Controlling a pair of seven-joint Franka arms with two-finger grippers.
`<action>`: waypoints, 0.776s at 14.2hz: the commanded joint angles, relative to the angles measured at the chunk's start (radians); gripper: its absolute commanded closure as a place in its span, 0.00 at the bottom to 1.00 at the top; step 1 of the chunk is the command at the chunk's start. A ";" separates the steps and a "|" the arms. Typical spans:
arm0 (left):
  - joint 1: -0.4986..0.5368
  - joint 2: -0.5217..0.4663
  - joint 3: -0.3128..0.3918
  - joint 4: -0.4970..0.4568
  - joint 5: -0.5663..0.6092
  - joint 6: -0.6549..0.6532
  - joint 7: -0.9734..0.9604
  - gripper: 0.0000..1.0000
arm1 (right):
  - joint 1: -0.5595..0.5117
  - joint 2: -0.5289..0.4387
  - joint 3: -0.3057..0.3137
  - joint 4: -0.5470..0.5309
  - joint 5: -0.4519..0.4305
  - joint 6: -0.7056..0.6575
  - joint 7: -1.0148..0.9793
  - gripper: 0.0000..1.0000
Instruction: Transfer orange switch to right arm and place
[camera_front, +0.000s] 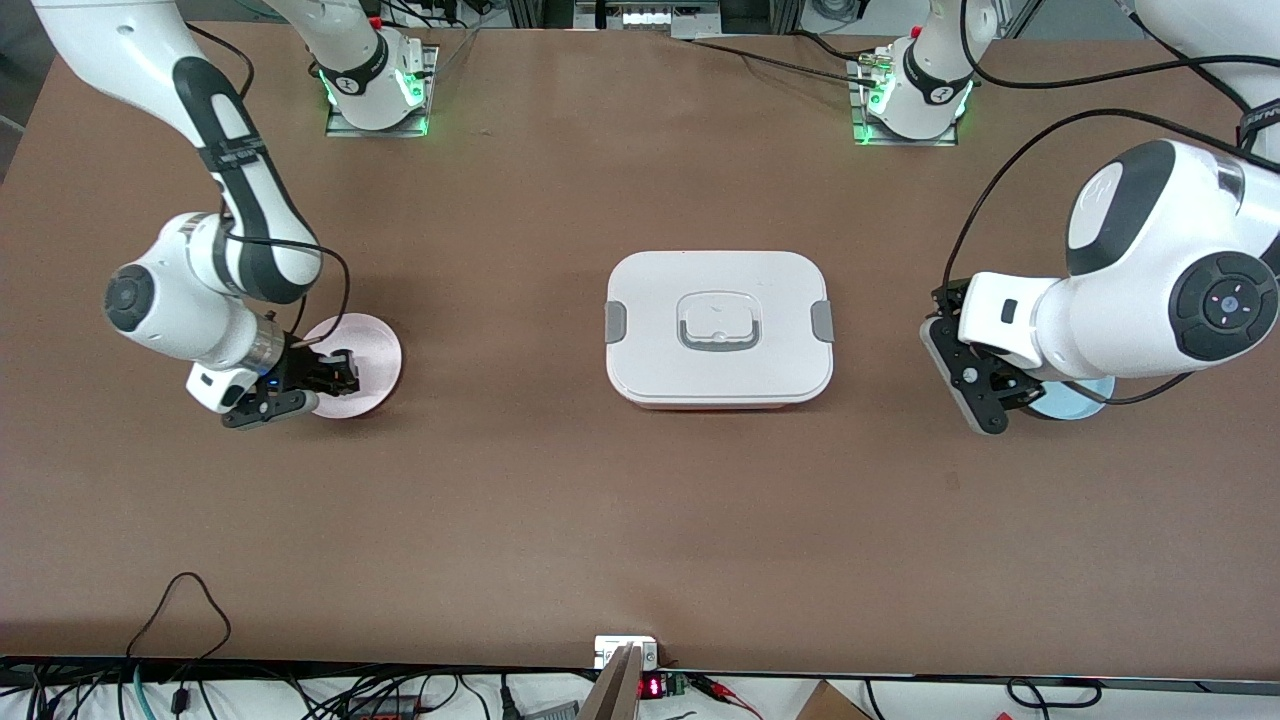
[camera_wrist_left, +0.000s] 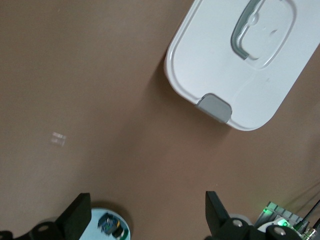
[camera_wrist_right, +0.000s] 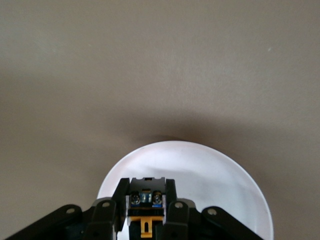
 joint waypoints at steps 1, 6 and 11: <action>-0.015 -0.004 0.000 0.086 0.105 -0.111 -0.083 0.00 | 0.000 -0.019 0.001 -0.093 -0.014 0.096 -0.009 1.00; -0.015 -0.082 0.075 0.099 0.093 -0.121 -0.604 0.00 | 0.001 -0.017 0.001 -0.101 -0.014 0.101 -0.006 0.81; -0.350 -0.370 0.603 -0.260 -0.175 0.117 -0.646 0.00 | 0.001 -0.034 -0.001 -0.041 -0.013 -0.003 0.043 0.00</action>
